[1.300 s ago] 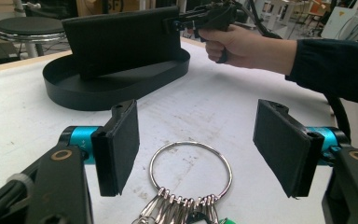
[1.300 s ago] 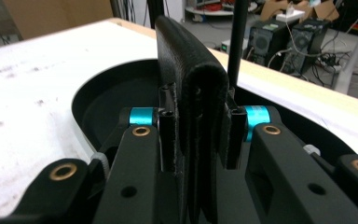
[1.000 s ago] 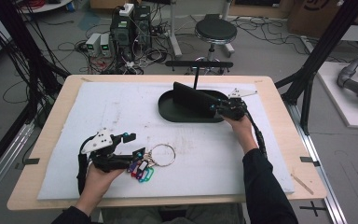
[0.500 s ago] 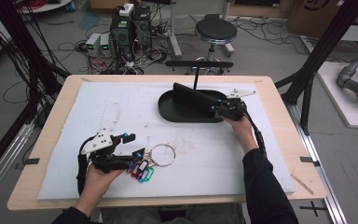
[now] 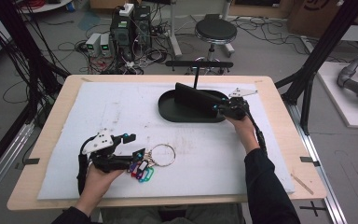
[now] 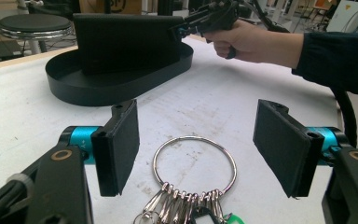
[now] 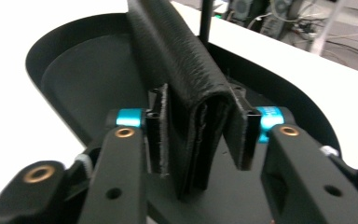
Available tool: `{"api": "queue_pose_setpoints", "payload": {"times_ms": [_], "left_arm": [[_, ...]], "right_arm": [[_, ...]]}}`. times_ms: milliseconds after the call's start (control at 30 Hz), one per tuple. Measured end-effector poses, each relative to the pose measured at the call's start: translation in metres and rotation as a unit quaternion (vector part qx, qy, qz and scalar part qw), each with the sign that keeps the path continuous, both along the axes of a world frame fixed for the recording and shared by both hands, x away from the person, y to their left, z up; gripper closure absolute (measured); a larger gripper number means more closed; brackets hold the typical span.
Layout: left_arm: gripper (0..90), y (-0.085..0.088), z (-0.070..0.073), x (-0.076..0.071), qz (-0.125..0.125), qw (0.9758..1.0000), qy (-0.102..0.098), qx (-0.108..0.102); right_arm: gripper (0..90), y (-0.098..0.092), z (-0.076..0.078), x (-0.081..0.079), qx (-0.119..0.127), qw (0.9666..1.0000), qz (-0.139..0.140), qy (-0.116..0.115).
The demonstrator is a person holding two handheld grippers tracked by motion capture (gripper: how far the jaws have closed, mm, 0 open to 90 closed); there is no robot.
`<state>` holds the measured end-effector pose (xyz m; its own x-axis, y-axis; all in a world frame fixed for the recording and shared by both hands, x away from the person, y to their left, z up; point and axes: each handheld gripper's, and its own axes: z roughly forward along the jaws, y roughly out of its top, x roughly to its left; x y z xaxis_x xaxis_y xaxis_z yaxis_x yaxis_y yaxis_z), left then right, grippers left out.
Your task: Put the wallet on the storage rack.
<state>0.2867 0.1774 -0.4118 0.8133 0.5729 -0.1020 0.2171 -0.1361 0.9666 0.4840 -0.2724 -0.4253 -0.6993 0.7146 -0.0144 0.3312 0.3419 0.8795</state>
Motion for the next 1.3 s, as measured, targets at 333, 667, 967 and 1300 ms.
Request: {"api": "queue_pose_setpoints", "payload": {"times_ms": [333, 667, 967, 1300], "left_arm": [[31.2, 0.0, -0.003, 0.003, 0.0, 0.9999, 0.001, 0.011], [31.0, 0.0, -0.006, 0.009, 0.013, 0.9997, 0.005, 0.022], [31.0, 0.005, -0.005, 0.013, 0.029, 0.9993, 0.0, 0.024], [30.9, 0.005, -0.003, 0.016, 0.041, 0.9988, -0.006, 0.026]], "right_arm": [[39.3, -0.016, 0.02, -0.013, 0.019, 0.9988, -0.045, -0.009], [34.5, -0.044, 0.048, -0.062, 0.046, 0.9975, -0.041, -0.034], [32.2, -0.069, 0.047, -0.107, 0.073, 0.9946, -0.06, -0.044], [30.5, -0.089, 0.04, -0.144, 0.096, 0.9883, -0.101, -0.063]]}}
